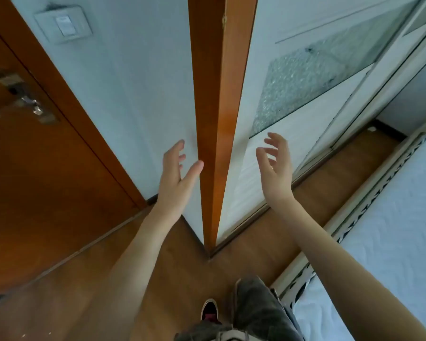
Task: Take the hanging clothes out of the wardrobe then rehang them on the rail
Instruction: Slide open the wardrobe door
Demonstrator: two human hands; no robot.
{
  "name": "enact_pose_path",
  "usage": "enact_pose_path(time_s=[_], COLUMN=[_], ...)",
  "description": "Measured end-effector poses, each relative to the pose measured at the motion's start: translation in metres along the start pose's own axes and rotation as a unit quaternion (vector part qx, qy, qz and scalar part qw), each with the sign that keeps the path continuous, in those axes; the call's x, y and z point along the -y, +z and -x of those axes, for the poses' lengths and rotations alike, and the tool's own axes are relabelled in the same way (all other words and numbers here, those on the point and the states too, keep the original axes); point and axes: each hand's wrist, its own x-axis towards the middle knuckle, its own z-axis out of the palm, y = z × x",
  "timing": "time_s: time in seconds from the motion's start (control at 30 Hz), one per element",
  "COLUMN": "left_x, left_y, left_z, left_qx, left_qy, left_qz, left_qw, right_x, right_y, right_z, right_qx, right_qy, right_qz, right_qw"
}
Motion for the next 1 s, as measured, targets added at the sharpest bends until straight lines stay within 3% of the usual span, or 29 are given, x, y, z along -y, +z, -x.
enact_pose_path(time_s=[0.1, 0.17, 0.5, 0.7, 1.0], left_x=[-0.029, -0.038, -0.037, -0.039, -0.04], left_y=[0.013, 0.025, 0.053, 0.054, 0.049], left_z=[-0.021, -0.029, -0.033, -0.032, -0.029], left_qx=[-0.082, -0.12, -0.212, -0.214, -0.206], left_qy=[0.125, 0.16, 0.139, 0.139, 0.145], left_qz=[-0.052, -0.057, -0.049, -0.019, -0.02], left_qw=[0.987, 0.978, 0.966, 0.967, 0.968], right_x=[0.013, 0.017, 0.02, 0.018, 0.005], right_y=[0.008, 0.016, 0.03, 0.02, 0.002], right_z=[-0.017, -0.027, -0.045, -0.051, -0.076], right_qx=[-0.021, -0.011, 0.006, 0.018, -0.029], right_qy=[-0.096, -0.123, -0.194, -0.193, -0.181], right_qz=[0.057, 0.054, 0.041, 0.014, 0.017], right_qw=[0.994, 0.991, 0.98, 0.981, 0.983])
